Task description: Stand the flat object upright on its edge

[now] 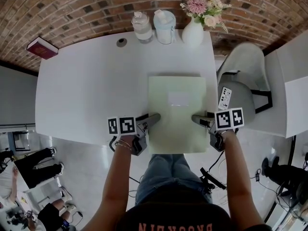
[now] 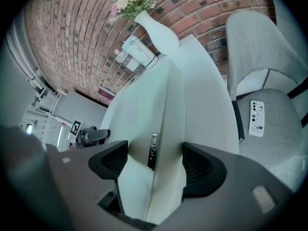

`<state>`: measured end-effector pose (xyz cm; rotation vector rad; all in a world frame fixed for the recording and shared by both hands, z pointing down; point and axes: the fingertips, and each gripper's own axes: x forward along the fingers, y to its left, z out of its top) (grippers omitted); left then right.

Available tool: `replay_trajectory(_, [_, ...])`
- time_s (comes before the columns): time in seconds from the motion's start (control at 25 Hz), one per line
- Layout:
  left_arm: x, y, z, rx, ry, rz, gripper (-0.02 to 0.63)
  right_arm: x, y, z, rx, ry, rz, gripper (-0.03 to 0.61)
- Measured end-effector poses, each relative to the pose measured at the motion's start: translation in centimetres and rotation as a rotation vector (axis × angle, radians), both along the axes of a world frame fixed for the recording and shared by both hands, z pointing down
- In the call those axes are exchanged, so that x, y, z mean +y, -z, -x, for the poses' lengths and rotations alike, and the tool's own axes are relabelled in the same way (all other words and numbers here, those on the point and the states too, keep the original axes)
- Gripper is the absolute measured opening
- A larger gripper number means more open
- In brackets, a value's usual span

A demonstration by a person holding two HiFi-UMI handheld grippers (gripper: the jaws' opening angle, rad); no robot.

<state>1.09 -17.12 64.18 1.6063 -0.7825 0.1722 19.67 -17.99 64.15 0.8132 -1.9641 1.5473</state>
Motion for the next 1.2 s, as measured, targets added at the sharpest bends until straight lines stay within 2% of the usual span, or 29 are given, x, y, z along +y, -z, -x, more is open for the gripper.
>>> replay_trajectory(0.16, [-0.2, 0.2, -0.1, -0.024, -0.008, 0.011, 0.301, -0.1, 0.1, 0.0, 0.008, -0.014, -0.001, 0.356])
replay_trajectory(0.48, [-0.7, 1.1, -0.2, -0.022, -0.003, 0.015, 0.299, -0.2, 1.1, -0.3, 0.020, -0.058, -0.004, 0.351])
replay_trajectory(1.2, [-2.8, 6.4, 0.2, -0.032, -0.009, -0.094, 0.298, -2.3, 6.3, 0.1, 0.032, -0.053, -0.116, 0.350])
